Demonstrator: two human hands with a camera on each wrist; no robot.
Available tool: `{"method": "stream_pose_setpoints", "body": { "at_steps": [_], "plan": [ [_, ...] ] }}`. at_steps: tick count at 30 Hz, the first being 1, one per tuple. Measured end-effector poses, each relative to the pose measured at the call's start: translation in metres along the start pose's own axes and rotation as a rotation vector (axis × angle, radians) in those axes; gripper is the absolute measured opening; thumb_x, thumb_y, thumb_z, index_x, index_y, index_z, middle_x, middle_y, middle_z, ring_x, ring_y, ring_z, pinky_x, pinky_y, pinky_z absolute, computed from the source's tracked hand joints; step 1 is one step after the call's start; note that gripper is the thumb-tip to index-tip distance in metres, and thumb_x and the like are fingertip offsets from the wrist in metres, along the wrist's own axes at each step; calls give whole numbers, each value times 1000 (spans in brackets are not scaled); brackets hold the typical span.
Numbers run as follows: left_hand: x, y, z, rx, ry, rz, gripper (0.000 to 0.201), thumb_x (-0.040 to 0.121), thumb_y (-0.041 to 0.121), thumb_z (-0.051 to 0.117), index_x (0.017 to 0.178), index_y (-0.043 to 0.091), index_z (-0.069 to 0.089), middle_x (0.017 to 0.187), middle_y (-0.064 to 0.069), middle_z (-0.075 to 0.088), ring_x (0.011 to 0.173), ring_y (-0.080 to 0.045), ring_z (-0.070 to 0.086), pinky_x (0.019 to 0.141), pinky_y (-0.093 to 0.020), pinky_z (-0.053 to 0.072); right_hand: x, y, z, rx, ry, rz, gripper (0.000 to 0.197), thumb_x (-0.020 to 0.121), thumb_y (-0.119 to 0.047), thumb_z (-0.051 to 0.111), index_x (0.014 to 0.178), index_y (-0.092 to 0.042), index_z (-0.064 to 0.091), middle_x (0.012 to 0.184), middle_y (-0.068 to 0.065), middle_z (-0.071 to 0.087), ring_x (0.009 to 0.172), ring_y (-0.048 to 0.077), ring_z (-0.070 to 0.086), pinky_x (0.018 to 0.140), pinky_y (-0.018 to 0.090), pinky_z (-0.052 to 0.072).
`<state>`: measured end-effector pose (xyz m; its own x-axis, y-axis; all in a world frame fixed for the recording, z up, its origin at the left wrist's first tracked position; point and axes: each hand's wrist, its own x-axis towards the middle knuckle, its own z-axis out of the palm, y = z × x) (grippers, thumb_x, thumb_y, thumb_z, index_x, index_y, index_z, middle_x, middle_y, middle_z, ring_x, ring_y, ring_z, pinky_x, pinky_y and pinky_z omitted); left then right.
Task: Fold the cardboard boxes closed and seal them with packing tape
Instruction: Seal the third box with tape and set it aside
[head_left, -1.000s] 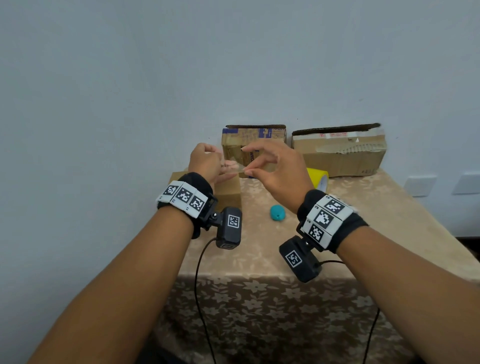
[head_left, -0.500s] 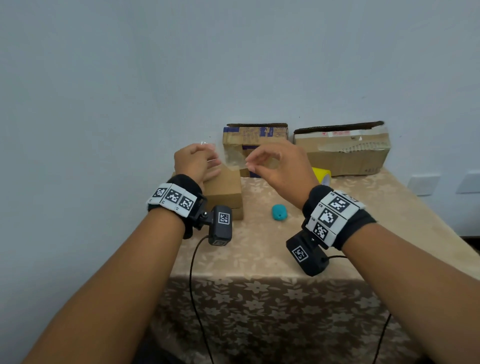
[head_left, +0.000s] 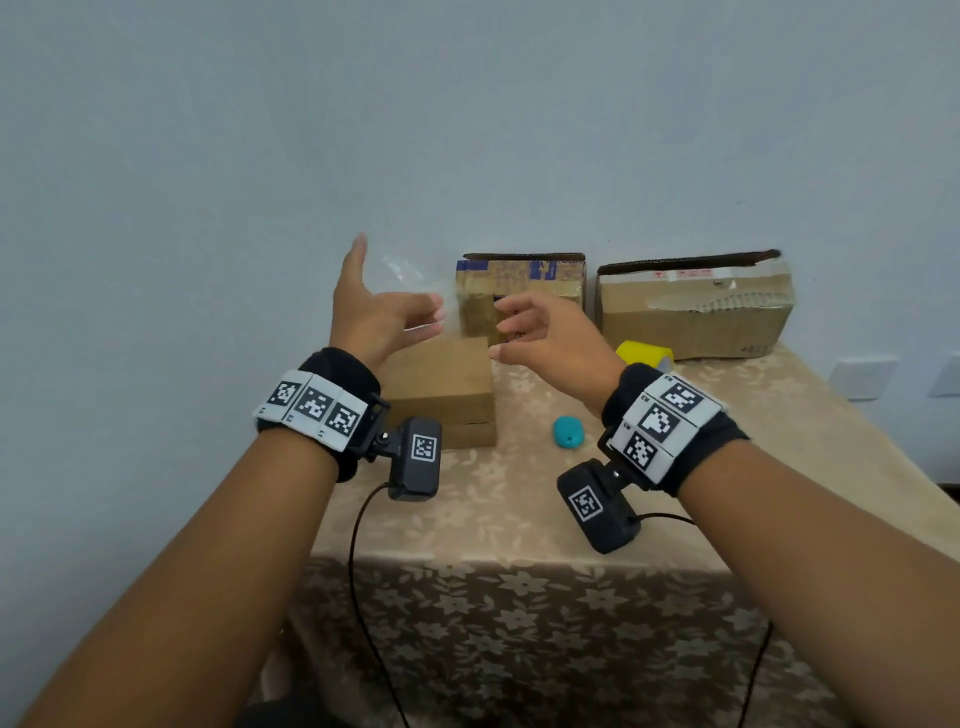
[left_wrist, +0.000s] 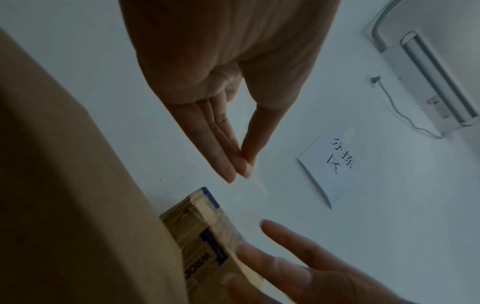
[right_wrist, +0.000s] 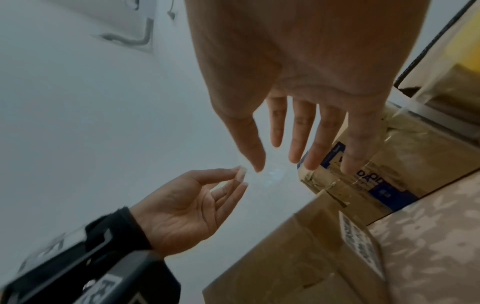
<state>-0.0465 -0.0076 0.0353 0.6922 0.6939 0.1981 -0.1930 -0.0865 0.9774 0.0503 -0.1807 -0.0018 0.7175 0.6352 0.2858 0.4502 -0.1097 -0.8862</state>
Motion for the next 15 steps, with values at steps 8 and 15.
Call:
{"method": "stream_pose_setpoints", "body": {
  "at_steps": [8,15],
  "plan": [
    [-5,7,-24,-82,37,-15,110,84,-8,73,162,33,8,103,-18,69,85,-24,73,77,-41,63,10,11,25,33,-369,130,120,72,-6,91,164,-28,16,145,-6,40,132,12,39,94,15,45],
    [-3,-5,-47,-167,153,-45,98,86,-8,70,160,27,16,100,-13,73,82,-20,74,92,-40,60,30,27,44,-45,-280,187,77,88,-32,80,155,-26,43,153,4,46,126,23,51,86,26,46]
  ]
}}
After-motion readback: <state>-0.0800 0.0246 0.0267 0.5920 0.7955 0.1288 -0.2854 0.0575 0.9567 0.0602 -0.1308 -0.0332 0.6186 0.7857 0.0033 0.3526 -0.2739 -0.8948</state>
